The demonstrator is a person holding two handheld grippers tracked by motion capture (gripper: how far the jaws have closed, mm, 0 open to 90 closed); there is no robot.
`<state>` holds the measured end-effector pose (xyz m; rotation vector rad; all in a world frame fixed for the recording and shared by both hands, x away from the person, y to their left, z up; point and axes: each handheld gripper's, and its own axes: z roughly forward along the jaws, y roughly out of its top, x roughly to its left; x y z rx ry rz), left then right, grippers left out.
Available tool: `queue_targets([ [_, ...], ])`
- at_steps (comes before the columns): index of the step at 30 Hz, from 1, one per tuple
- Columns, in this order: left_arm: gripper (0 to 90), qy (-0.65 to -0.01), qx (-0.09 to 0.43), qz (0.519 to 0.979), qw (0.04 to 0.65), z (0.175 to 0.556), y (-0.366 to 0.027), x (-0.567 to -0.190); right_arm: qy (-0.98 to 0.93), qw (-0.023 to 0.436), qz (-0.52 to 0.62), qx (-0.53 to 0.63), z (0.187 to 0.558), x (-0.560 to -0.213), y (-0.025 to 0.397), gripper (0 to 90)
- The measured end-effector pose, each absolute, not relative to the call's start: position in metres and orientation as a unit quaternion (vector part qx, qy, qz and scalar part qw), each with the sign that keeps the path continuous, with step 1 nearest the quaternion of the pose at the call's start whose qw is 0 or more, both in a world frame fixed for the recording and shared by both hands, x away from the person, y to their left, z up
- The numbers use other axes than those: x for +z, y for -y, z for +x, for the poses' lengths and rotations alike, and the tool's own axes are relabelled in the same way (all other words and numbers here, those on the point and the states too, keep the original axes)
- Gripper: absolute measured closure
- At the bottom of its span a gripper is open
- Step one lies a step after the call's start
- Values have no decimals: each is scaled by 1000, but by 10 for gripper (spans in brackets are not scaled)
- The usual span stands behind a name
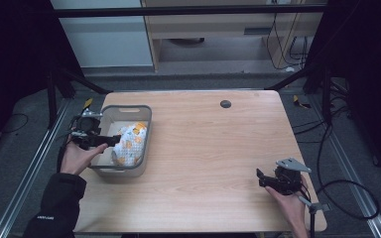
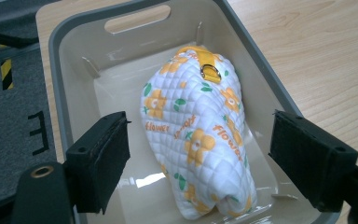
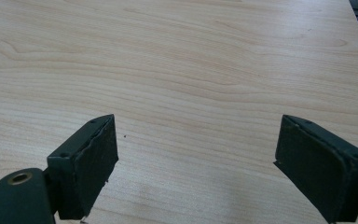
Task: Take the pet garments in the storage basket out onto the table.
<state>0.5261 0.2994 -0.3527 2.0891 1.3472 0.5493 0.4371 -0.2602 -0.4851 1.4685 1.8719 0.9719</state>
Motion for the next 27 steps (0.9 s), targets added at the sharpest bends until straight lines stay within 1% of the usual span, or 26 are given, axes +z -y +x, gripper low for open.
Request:
queue_targets([
  [9, 189, -505, 202, 796, 264, 533, -287, -356, -701, 279, 549, 360, 438, -486, 260, 130],
  [18, 200, -514, 188, 803, 235, 543, -279, -371, -704, 274, 548, 359, 438, -486, 260, 127],
  [27, 209, -522, 180, 802, 227, 546, -276, -384, -708, 273, 546, 356, 439, -487, 259, 127],
])
